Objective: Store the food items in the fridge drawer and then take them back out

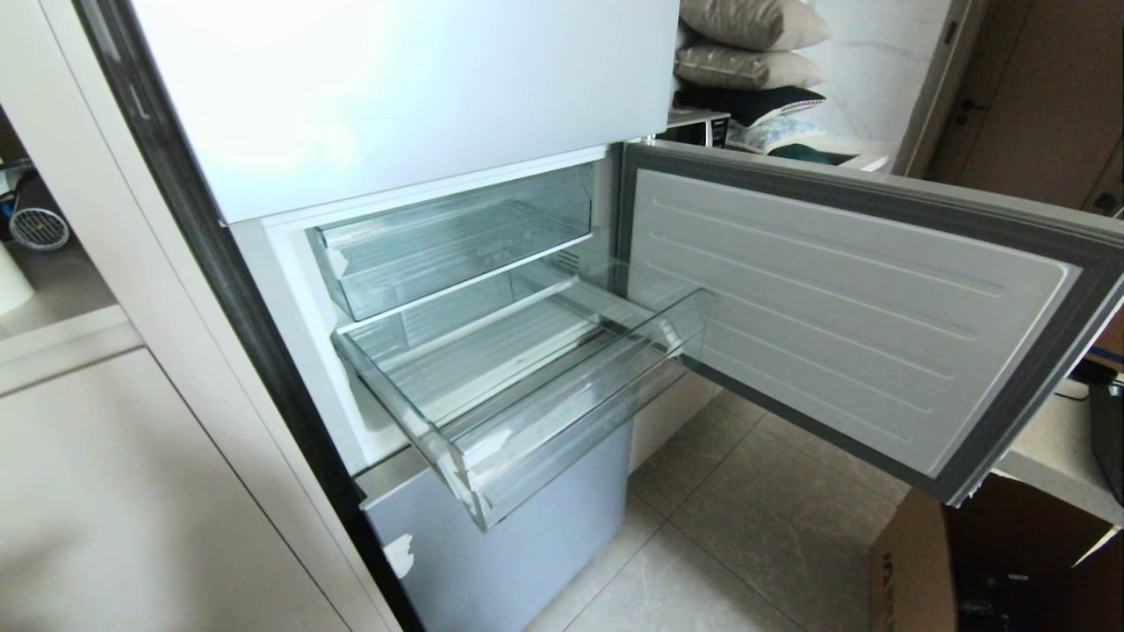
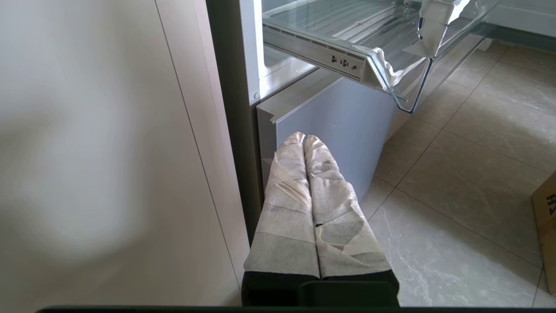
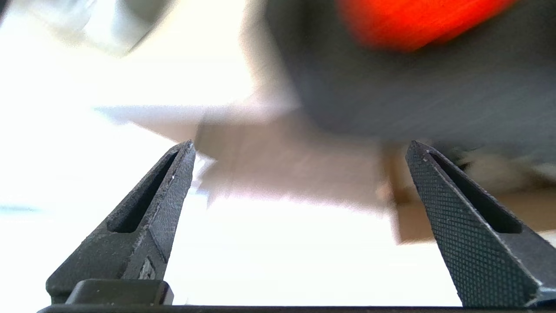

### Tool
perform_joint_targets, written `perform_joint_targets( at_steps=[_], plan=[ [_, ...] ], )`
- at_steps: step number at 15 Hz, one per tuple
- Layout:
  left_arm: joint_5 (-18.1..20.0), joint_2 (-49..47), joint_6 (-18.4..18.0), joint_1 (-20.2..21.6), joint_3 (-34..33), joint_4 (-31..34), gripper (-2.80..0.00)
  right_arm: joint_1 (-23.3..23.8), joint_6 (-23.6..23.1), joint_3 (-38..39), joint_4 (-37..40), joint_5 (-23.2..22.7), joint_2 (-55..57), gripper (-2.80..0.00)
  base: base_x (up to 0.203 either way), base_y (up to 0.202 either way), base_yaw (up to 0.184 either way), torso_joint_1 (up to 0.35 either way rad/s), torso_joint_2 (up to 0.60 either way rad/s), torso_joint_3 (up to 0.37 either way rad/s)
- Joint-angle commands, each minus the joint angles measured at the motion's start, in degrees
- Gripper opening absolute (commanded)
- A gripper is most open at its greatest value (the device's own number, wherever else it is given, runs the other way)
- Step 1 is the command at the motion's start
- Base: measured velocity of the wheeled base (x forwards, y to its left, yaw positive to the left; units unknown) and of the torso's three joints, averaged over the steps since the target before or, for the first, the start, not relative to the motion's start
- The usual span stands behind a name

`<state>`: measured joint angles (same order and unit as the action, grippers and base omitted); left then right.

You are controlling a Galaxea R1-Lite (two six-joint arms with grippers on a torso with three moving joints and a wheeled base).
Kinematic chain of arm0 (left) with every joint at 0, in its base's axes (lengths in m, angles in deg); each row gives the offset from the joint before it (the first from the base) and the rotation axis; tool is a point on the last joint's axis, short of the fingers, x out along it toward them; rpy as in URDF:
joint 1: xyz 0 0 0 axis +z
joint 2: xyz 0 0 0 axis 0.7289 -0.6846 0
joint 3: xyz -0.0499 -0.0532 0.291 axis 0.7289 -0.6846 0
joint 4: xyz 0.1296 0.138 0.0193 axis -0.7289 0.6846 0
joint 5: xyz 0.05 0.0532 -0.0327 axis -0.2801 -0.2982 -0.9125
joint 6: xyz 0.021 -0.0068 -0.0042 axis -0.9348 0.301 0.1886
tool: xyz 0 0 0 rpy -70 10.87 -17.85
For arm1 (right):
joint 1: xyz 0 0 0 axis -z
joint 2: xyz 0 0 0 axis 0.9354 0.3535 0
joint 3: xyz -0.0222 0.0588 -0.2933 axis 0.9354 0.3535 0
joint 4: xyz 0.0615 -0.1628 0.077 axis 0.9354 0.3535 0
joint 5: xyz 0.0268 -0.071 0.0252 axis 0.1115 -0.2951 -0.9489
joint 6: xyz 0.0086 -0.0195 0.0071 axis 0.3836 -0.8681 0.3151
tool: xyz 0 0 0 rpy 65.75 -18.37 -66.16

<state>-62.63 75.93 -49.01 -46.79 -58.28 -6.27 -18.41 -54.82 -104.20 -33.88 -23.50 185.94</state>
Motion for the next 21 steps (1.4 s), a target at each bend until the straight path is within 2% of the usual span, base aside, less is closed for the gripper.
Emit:
perform_joint_targets(
  at_steps=[1,2,7,10,11,13,15,19,21],
  plan=[
    [-0.01,0.0,0.0,0.0,-0.01,-0.04,-2.8,-6.0,0.23,6.31,-0.49,-0.15,-6.11,-1.01,0.0,0.0,0.0,0.0,0.0,0.0],
    [-0.01,0.0,0.0,0.0,-0.01,0.02,-2.8,-8.25,0.7,7.96,-0.52,-0.15,-7.34,-2.8,0.0,0.0,0.0,0.0,0.0,0.0],
    [-0.01,0.0,0.0,0.0,-0.01,0.02,-2.8,-20.8,4.14,13.84,-0.43,0.04,-14.02,-2.8,0.0,0.0,0.0,0.0,0.0,0.0],
    [-0.01,0.0,0.0,0.0,-0.05,0.01,-2.8,-32.44,6.36,14.91,-0.19,1.23,-14.52,-2.8,0.0,0.0,0.0,0.0,0.0,0.0],
    [-0.01,0.0,0.0,0.0,-0.01,0.02,-2.8,-36.57,7.7,14.86,-0.16,2.91,-14.32,-2.8,0.0,0.0,0.0,0.0,0.0,0.0],
    [-0.01,0.0,0.0,0.0,-0.01,-0.06,-2.8,-45.6,10.25,13.74,-0.35,10.03,-12.51,-2.8,0.0,0.0,0.0,0.0,0.0,0.0],
    [-0.01,0.0,0.0,0.0,-0.01,0.02,-2.8,-52.58,11.39,9.99,-0.44,17.06,-8.67,-2.8,0.0,0.0,0.0,0.0,0.0,0.0],
    [-0.01,0.0,0.0,0.0,-0.01,0.02,-2.8,-64.76,11.65,1.2,-0.52,25.83,2.09,-2.8,0.0,0.0,0.0,0.0,0.0,0.0],
    [-0.01,0.0,0.0,0.0,-0.01,0.02,-2.8,-69.84,11.32,-3.59,-1.75,28.17,6.36,-2.8,0.0,0.0,0.0,0.0,0.0,0.0]
  ],
)
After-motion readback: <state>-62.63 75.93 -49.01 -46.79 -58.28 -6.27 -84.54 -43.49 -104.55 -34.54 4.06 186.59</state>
